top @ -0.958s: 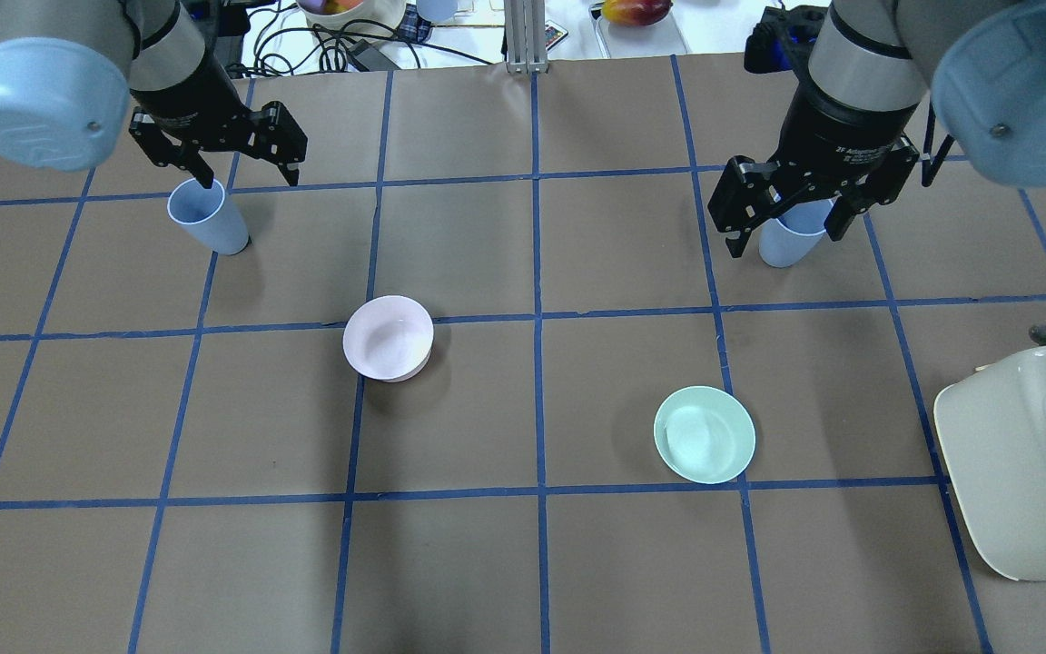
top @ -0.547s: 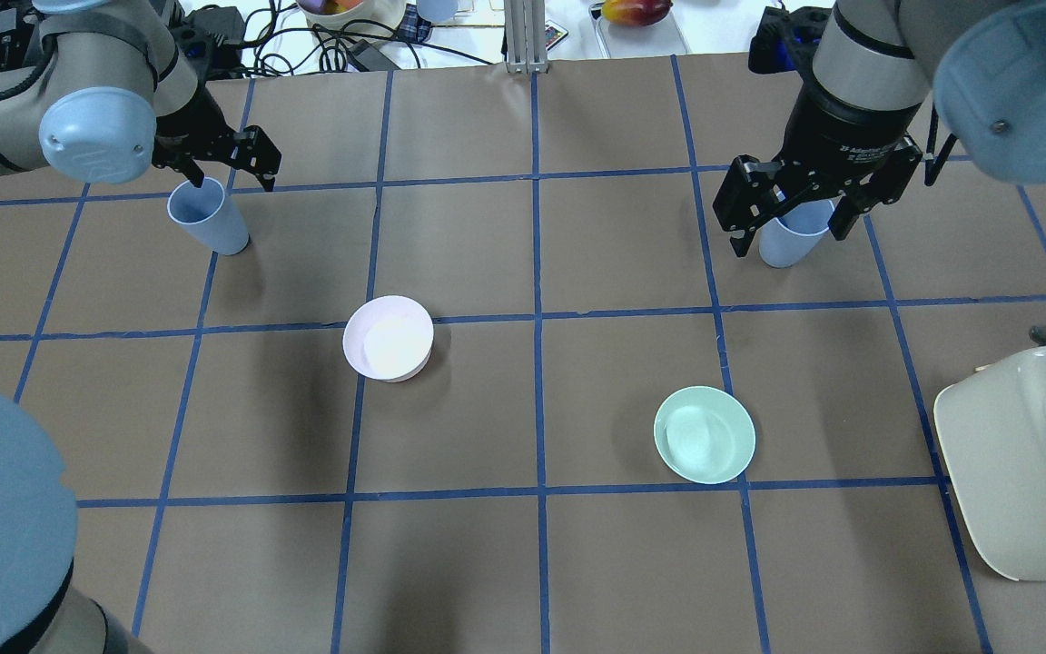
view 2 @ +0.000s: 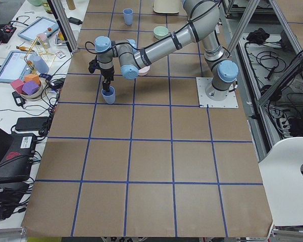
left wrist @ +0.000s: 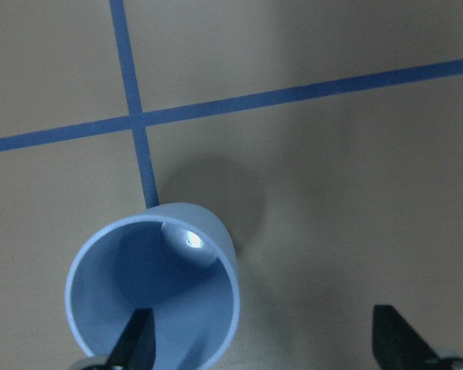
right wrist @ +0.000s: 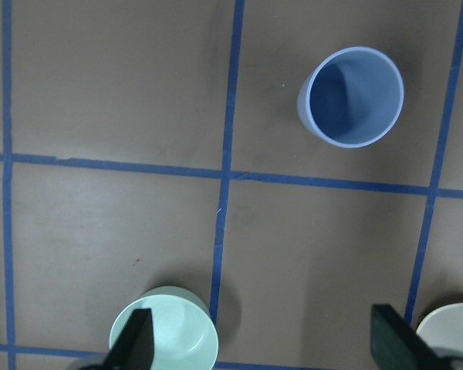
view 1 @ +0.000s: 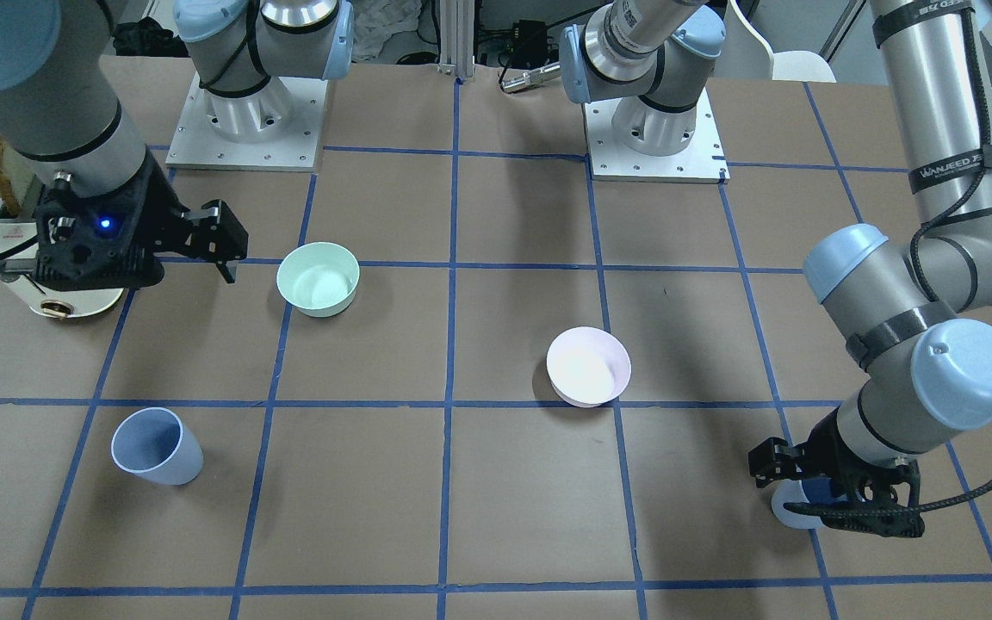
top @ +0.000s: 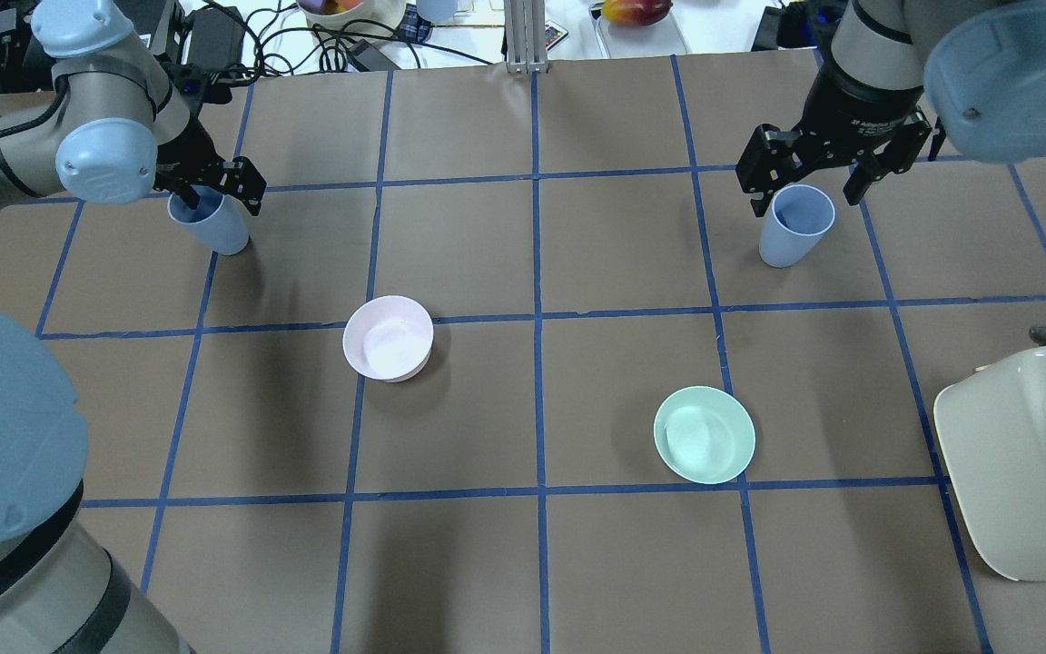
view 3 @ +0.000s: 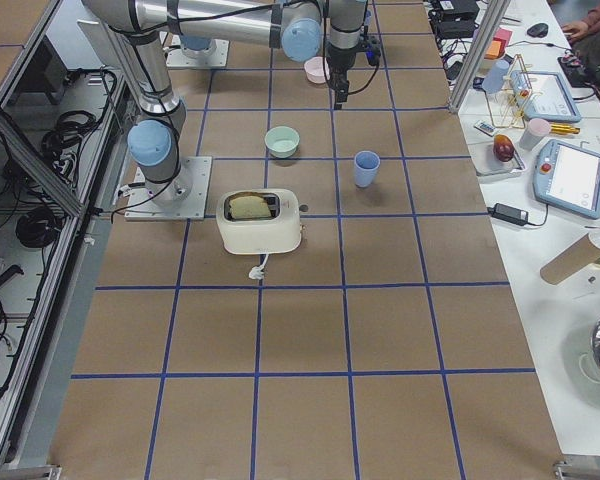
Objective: Stack blue cups with both arms
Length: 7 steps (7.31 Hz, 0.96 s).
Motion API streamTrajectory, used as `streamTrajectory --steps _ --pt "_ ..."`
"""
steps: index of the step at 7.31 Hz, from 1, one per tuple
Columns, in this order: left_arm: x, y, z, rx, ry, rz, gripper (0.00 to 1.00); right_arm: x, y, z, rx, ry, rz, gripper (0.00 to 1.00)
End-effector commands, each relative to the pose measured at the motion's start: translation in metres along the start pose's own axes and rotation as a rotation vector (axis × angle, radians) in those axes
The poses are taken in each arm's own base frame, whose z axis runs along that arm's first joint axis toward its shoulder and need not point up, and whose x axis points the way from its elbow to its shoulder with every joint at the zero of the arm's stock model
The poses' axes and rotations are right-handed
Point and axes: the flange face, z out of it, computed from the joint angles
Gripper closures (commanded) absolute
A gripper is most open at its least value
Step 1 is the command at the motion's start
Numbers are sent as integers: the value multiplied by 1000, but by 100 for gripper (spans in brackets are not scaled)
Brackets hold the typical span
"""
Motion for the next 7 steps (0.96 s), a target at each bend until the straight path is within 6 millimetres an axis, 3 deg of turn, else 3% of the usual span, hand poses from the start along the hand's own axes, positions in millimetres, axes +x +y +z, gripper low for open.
streamTrajectory --steps 1,2,4,6,7 --pt "-3 0 7 -15 -18 -7 85 67 -44 39 46 -42 62 0" --pt "-3 -1 5 -6 -22 -12 99 75 -72 58 144 -47 -10 0" --pt "-1 -2 4 6 -17 -13 100 85 -105 98 225 -24 -55 0" --pt "0 -5 -6 32 -22 -12 100 104 -111 132 176 -29 -55 0" --pt "4 -18 -25 70 -17 -22 100 105 -110 138 164 -23 -80 0"
